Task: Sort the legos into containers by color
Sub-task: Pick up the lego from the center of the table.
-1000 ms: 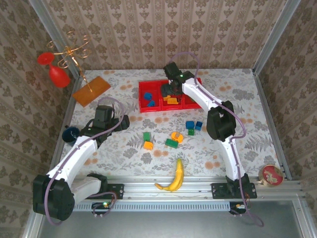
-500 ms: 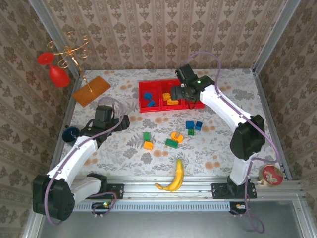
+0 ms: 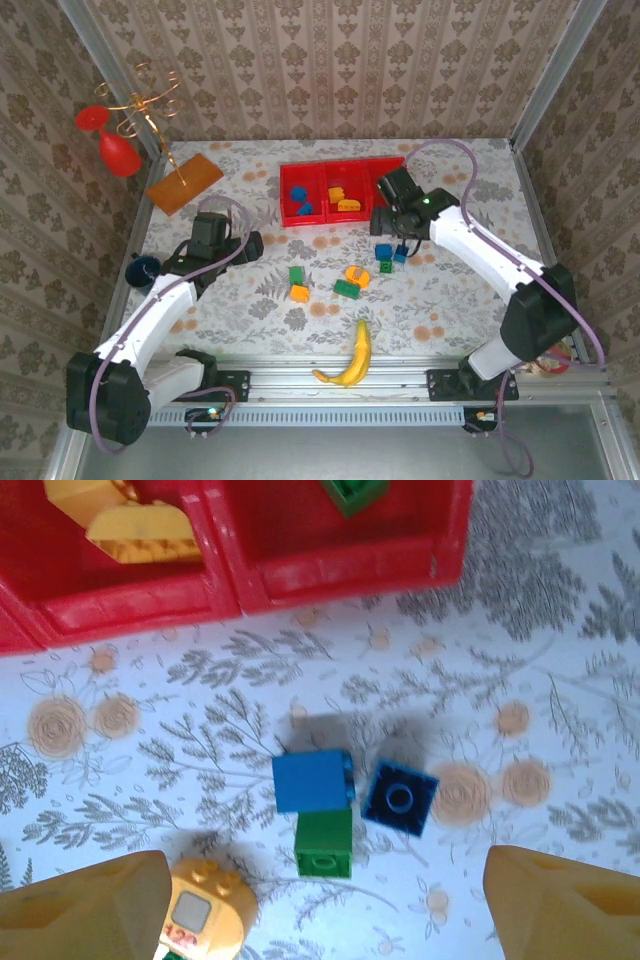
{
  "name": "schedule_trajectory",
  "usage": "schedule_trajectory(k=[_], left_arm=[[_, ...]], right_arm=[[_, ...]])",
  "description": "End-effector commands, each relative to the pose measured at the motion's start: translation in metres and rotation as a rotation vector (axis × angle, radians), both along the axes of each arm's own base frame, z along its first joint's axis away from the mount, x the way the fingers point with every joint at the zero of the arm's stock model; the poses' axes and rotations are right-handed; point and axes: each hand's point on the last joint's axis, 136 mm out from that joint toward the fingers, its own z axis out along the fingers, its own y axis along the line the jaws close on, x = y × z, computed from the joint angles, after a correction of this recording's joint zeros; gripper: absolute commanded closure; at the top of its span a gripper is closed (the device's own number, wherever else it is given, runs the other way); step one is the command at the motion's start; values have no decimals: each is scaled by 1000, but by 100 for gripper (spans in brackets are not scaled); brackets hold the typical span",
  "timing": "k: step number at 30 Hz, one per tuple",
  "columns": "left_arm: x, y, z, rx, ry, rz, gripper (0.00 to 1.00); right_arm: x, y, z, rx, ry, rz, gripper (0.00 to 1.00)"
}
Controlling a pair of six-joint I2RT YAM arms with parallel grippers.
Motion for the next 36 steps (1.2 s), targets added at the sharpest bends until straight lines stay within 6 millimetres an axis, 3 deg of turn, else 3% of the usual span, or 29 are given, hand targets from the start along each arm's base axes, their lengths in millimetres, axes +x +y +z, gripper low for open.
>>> schedule_trajectory(k=[1, 6, 12, 23, 36], left_arm=[[0, -8, 8, -44, -23, -6, 0], [-1, -16, 4, -62, -13, -20, 0], [3, -24, 0, -86, -1, -31, 0], [7, -32, -5, -111, 12, -43, 0], [4, -30, -11, -103, 26, -36, 0]], right_arm=[[-18, -3, -5, 80, 9, -83, 22], [-46, -8, -30, 165, 49, -167, 30], [-55, 0, -52, 220, 69, -175, 33], [-40, 16, -86, 149, 103, -130, 33], [-24, 21, -116, 65, 167, -118, 35]])
